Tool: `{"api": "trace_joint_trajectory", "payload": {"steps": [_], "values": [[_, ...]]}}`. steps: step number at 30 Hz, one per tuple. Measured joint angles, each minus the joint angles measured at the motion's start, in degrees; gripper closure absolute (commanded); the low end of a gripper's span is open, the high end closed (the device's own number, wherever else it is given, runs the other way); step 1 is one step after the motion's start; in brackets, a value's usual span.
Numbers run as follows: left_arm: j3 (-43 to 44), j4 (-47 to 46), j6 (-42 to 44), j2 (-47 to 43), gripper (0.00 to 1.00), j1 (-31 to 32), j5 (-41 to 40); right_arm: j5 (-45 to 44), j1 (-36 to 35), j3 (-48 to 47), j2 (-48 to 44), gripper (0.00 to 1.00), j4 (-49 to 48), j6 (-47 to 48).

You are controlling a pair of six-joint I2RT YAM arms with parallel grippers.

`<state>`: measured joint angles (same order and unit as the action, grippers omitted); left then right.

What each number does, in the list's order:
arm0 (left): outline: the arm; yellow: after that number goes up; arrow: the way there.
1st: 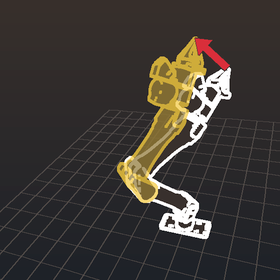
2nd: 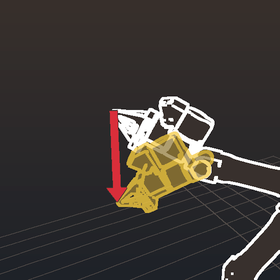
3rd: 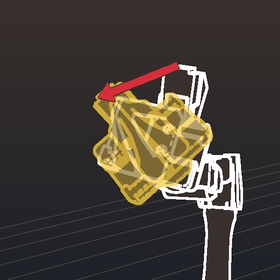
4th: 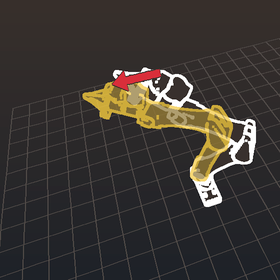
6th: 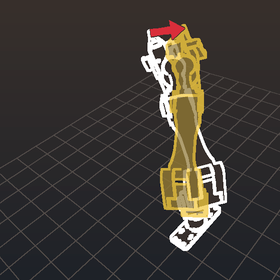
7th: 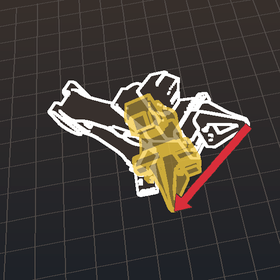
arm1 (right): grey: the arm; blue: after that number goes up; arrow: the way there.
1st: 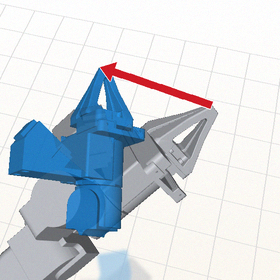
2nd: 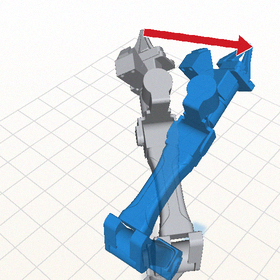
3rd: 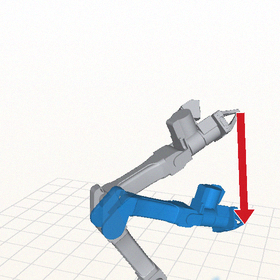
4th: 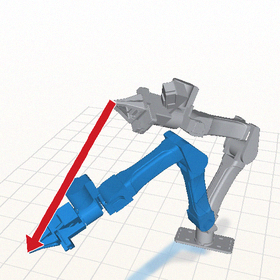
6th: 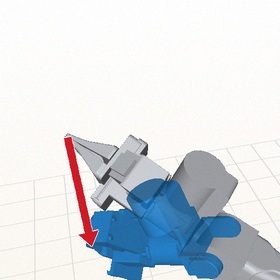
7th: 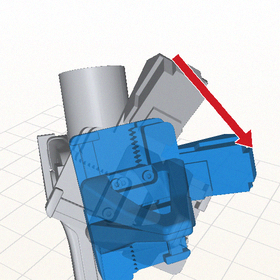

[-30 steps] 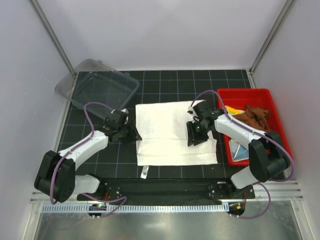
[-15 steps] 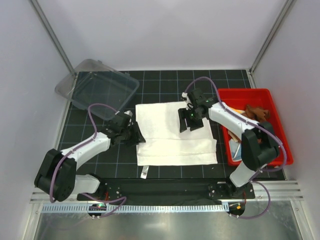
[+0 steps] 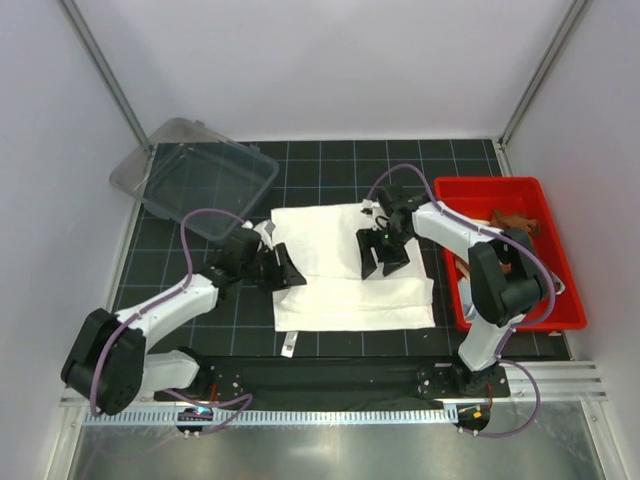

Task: Fold and stack the towels
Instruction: Fold the towel

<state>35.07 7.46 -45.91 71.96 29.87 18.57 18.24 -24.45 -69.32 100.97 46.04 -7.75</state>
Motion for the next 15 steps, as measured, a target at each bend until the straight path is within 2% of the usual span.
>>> {"api": "trace_joint_trajectory", "payload": {"steps": [7,15], "values": [[-3.65,-4.46,-0.87,-9.05,0.49,0.87,3.04,2.73,0.00,10.27,-11.37,0.31,-1.66,-3.76],[-11.30,-4.39,-3.69,-18.29,0.50,1.73,3.34,2.99,-0.04,20.02,-24.39,0.31,-3.08,-10.21]]}}
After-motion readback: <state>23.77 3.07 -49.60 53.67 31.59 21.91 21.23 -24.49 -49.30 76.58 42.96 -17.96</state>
